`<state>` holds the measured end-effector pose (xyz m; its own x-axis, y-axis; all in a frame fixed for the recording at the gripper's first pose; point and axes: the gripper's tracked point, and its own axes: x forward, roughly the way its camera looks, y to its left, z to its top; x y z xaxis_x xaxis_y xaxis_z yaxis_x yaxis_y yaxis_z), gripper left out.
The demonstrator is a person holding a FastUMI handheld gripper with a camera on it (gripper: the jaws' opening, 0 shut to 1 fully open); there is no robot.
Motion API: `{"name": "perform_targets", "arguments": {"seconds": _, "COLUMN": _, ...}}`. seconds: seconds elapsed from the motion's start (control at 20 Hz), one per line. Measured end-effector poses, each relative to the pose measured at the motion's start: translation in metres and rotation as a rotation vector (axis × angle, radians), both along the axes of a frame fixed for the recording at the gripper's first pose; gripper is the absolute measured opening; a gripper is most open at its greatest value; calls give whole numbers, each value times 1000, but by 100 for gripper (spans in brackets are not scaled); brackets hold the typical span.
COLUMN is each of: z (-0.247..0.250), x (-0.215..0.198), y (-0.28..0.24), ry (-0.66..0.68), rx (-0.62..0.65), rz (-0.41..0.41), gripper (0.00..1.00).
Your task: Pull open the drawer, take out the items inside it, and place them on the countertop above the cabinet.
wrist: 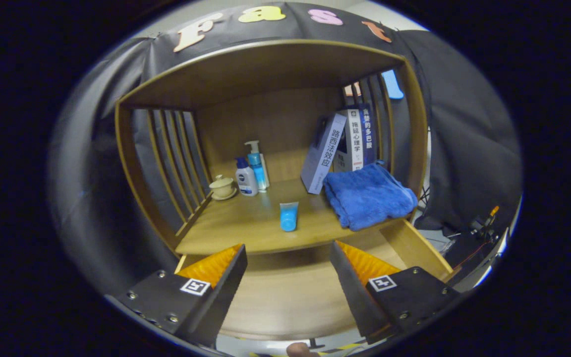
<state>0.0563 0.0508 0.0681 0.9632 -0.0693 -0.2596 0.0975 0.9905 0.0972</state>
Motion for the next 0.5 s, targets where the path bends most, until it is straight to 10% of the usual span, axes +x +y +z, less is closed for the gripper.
{"name": "perform_targets", "arguments": {"seconds": 0.5, "z": -58, "x": -110, "y": -19, "ry": -40, "rx": -97, "rz": 24, "gripper": 100}}
